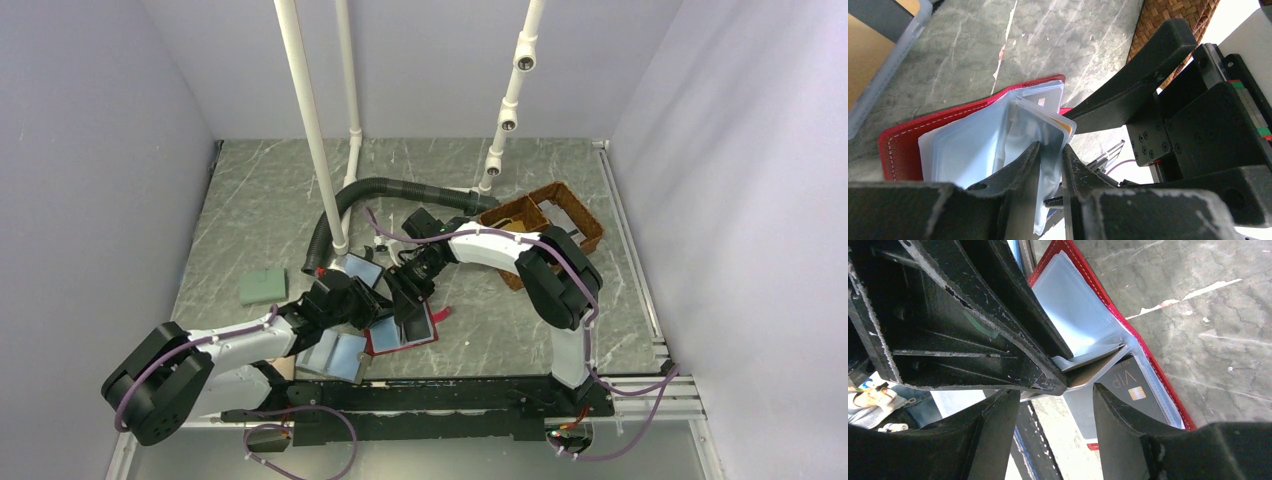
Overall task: Take the credit cards out of the card holder
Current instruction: Remove the credit card from the card holder.
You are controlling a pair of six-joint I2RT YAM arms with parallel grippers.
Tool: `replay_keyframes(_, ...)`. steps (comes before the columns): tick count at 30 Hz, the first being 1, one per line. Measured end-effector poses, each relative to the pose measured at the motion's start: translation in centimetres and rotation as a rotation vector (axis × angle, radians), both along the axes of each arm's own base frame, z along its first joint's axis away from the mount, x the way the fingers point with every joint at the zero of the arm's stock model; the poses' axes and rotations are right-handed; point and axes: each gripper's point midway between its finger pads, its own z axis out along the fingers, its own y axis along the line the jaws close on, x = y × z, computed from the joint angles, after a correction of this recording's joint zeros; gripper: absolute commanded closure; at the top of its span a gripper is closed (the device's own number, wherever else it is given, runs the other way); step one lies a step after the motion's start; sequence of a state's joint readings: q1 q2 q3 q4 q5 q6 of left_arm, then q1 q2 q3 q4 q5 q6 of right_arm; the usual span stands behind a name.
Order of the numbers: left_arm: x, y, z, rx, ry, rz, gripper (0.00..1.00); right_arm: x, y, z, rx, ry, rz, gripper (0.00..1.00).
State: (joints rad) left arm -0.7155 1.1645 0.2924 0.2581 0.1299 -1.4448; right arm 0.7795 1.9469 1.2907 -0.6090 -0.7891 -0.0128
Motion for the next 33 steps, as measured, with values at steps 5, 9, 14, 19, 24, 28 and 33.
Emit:
replay_keyframes(5, -0.02, 0.02, 0.03, 0.0, 0.0, 0.0, 0.74, 0.02, -0.04, -0.06, -0.003, -0.001, -0.002, 0.42)
replay_keyframes(9, -0.03, 0.03, 0.02, 0.0, 0.0, 0.0, 0.74, -0.04, 0.0, 0.02, 0.001, 0.003, 0.0, 0.39)
replay_keyframes(14, -0.07, 0.1, 0.03, 0.0, 0.0, 0.001, 0.74, -0.14, 0.02, 0.21, 0.015, 0.014, 0.005, 0.39)
replay_keyframes(19, -0.1, 0.24, 0.05, 0.0, -0.002, 0.005, 0.74, -0.11, 0.0, 0.21, 0.015, 0.014, 0.004, 0.39)
replay_keyframes(24, -0.14, 0.29, 0.03, 0.001, -0.001, 0.006, 0.74, -0.1, -0.02, 0.27, 0.021, 0.013, 0.009, 0.39)
replay_keyframes(28, -0.13, 0.3, 0.04, 0.001, -0.001, 0.006, 0.73, -0.05, -0.13, 0.12, 0.011, 0.009, 0.006, 0.42)
replay_keyframes(33, -0.15, 0.31, 0.01, 0.001, -0.001, 0.006, 0.71, 0.07, -0.42, -0.18, -0.012, 0.001, -0.001, 0.46)
